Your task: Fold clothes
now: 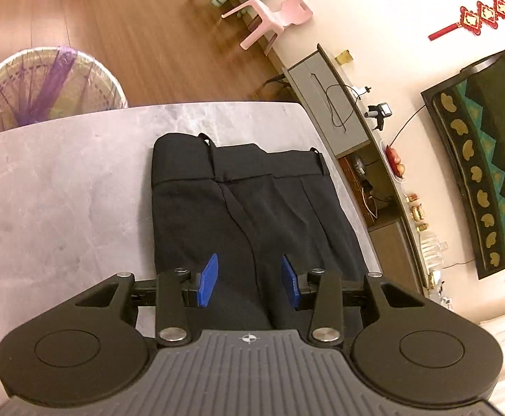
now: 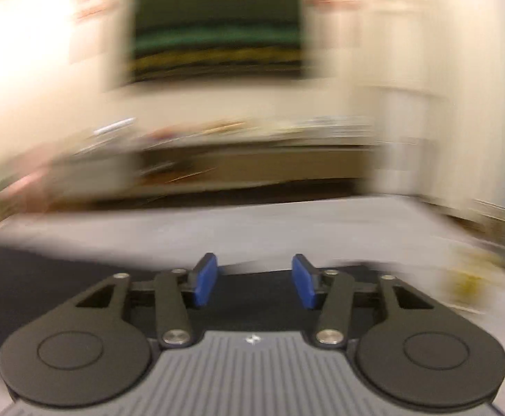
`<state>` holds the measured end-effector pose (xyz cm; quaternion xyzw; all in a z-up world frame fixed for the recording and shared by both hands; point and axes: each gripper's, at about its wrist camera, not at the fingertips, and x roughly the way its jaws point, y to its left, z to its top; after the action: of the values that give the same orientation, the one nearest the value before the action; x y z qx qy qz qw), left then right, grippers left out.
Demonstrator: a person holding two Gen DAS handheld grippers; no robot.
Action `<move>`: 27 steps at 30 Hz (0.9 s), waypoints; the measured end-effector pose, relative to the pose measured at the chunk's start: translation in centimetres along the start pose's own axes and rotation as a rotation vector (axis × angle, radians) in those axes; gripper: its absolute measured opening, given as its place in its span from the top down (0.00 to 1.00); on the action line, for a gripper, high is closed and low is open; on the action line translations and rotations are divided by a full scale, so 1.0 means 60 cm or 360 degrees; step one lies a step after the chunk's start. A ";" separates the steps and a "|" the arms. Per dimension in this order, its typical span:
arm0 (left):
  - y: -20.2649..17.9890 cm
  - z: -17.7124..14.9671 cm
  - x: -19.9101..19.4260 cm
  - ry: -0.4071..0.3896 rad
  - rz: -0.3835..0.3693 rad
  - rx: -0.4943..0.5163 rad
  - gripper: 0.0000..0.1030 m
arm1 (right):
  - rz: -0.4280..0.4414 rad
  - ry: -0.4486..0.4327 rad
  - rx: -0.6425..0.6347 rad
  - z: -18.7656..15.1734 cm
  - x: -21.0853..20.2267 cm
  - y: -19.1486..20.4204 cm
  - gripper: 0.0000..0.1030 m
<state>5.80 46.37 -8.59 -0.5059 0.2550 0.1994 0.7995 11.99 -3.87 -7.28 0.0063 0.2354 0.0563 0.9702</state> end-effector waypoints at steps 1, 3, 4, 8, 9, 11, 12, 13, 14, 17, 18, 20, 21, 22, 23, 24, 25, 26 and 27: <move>0.004 0.004 0.003 0.0012 -0.0009 -0.0016 0.58 | 0.0171 0.0044 -0.0106 0.008 0.018 0.060 0.49; 0.009 0.011 0.004 0.0009 -0.0027 -0.0052 0.58 | 0.0448 0.0120 -0.0305 0.025 0.058 0.185 0.46; 0.014 0.015 0.002 -0.0009 -0.0022 -0.0077 0.58 | 0.0562 0.0149 -0.0402 0.033 0.079 0.244 0.45; 0.046 0.027 0.003 -0.0015 -0.0023 -0.0196 0.58 | 0.0863 0.0259 -0.0722 0.061 0.168 0.453 0.37; 0.052 0.029 0.006 -0.0001 -0.0031 -0.0215 0.58 | 0.0917 0.0302 -0.0773 0.066 0.198 0.497 0.34; 0.061 0.032 0.014 0.0036 -0.0031 -0.0221 0.58 | 0.0977 0.0357 -0.0877 0.073 0.252 0.579 0.31; 0.067 0.036 0.019 0.0048 -0.0034 -0.0226 0.58 | 0.0977 0.0378 -0.0943 0.073 0.278 0.612 0.31; 0.072 0.040 0.022 0.0057 -0.0053 -0.0238 0.58 | 0.0960 0.0401 -0.0981 0.071 0.300 0.639 0.31; 0.076 0.044 0.026 0.0066 -0.0070 -0.0249 0.58 | 0.0952 0.0439 -0.0992 0.067 0.322 0.655 0.31; 0.084 0.055 0.031 0.0074 -0.0109 -0.0259 0.58 | 0.0965 0.0599 -0.0970 0.055 0.372 0.671 0.44; 0.087 0.059 0.032 0.0076 -0.0134 -0.0262 0.58 | 0.0969 0.0652 -0.0962 0.051 0.389 0.676 0.59; 0.091 0.069 0.032 0.0064 -0.0202 -0.0272 0.58 | 0.0997 0.0588 -0.0954 0.054 0.362 0.672 0.92; 0.091 0.073 0.029 0.0053 -0.0232 -0.0273 0.58 | 0.1015 0.0523 -0.0952 0.058 0.337 0.667 0.98; 0.092 0.077 0.026 0.0043 -0.0264 -0.0275 0.58 | 0.1032 0.0458 -0.0949 0.062 0.311 0.662 0.98; 0.093 0.082 0.022 0.0031 -0.0302 -0.0282 0.58 | 0.1049 0.0393 -0.0946 0.066 0.286 0.657 0.98; 0.093 0.086 0.018 0.0020 -0.0340 -0.0287 0.58 | 0.1066 0.0328 -0.0943 0.069 0.261 0.652 0.98; 0.092 0.088 0.014 0.0012 -0.0380 -0.0283 0.58 | 0.1083 0.0263 -0.0939 0.073 0.235 0.647 0.98; 0.089 0.089 0.011 0.0008 -0.0423 -0.0272 0.58 | 0.1099 0.0197 -0.0935 0.077 0.210 0.642 0.98; 0.085 0.089 0.008 0.0005 -0.0464 -0.0260 0.54 | 0.1108 0.0141 -0.0980 0.067 0.186 0.643 0.99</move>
<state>4.37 53.37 -10.58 -0.6013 0.1632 0.1006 0.7757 19.58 35.79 -7.28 -0.2058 0.2328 0.4460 0.8393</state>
